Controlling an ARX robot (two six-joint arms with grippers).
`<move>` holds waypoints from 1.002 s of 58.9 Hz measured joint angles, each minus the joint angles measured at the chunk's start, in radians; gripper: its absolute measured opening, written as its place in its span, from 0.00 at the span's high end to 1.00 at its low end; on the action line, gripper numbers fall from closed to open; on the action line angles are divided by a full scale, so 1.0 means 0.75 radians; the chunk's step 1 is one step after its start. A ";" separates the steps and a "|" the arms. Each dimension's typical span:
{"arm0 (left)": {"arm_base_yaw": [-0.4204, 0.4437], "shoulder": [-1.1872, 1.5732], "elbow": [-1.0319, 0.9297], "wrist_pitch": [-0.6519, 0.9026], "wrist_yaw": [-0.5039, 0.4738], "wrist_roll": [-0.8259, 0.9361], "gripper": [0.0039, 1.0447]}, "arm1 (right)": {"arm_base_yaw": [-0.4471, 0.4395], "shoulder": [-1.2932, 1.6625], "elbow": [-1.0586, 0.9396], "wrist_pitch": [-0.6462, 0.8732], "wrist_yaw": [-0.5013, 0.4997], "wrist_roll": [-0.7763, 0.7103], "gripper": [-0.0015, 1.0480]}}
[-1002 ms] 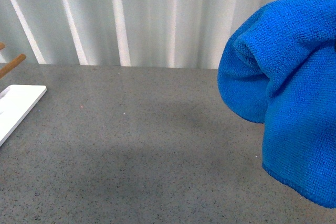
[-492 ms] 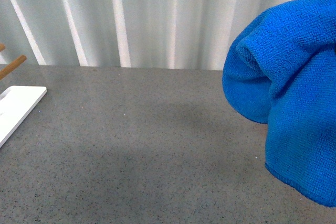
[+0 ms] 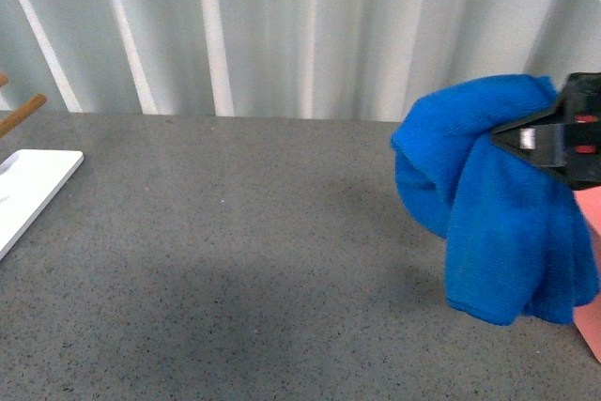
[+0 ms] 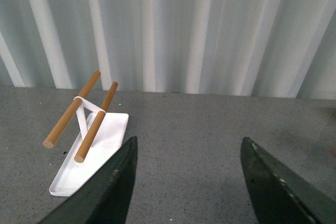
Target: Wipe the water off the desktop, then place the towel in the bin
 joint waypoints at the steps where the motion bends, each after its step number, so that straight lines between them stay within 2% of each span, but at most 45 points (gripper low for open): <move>1: 0.000 0.000 0.000 0.000 0.000 0.000 0.32 | 0.006 0.037 0.035 -0.022 0.000 0.000 0.96; 9: 0.000 0.000 0.000 0.000 0.000 0.000 0.10 | 0.051 0.249 0.281 -0.140 0.001 0.016 0.96; 12: 0.000 0.000 0.000 0.000 0.000 0.001 0.04 | 0.070 0.315 0.374 -0.172 0.022 0.026 0.96; 19: 0.000 0.000 0.000 0.000 0.000 0.001 0.06 | 0.111 0.448 0.544 -0.223 0.114 0.043 0.96; 25: 0.000 0.000 0.000 0.000 0.000 0.001 0.06 | 0.137 0.552 0.590 -0.253 0.145 0.093 0.96; 30: 0.000 0.000 0.000 0.000 0.000 0.001 0.06 | 0.161 0.658 0.568 -0.271 0.124 0.130 0.96; 37: 0.000 0.000 0.000 0.000 0.000 0.001 0.06 | 0.184 0.776 0.454 -0.255 0.026 0.164 0.96; 43: 0.000 0.000 0.000 0.000 0.000 0.001 0.06 | 0.187 0.798 0.392 -0.240 0.021 0.155 0.96; 59: 0.000 0.000 0.000 0.000 0.000 0.001 0.06 | 0.039 0.845 0.465 -0.258 0.249 -0.065 0.96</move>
